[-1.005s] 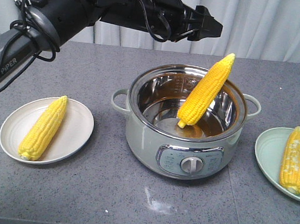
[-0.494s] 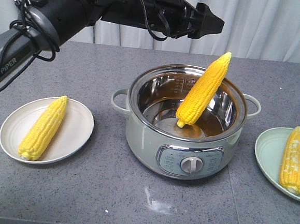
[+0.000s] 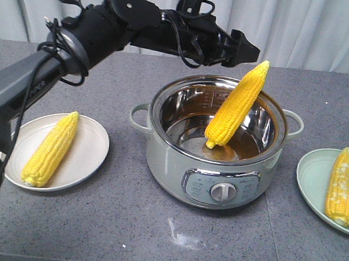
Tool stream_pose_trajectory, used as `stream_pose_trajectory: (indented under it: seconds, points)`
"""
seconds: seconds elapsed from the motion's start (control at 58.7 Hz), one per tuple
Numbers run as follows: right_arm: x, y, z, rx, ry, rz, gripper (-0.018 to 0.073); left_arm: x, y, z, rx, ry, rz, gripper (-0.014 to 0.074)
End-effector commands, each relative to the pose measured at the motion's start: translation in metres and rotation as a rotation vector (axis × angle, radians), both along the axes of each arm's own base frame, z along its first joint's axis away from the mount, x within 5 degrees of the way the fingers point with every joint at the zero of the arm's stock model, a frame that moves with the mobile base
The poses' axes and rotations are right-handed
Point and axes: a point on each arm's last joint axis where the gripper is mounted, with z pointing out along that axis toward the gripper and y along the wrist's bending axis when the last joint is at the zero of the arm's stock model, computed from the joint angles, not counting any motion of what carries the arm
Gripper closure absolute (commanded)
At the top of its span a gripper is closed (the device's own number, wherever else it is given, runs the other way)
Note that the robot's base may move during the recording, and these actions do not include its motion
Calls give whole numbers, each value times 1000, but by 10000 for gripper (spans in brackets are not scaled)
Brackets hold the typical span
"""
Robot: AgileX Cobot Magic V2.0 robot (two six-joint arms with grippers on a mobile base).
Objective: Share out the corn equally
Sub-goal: 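Reach the left gripper into the pot and grasp the last corn cob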
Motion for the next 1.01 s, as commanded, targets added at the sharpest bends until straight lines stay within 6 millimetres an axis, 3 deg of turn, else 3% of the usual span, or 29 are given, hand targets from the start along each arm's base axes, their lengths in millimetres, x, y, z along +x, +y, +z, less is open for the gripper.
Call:
stream_pose_trajectory:
  seconds: [0.0,0.392,0.988]
  points:
    - [0,-2,13,-10,-88,-15,564,-17,-4,41,-99,-88,-2,103]
    - [5,-3,7,-5,-55,-12,564,-6,-16,11,-79,-42,7,103]
    - [5,-3,7,-5,-55,-12,564,-4,-23,-2,-71,-16,-2,104]
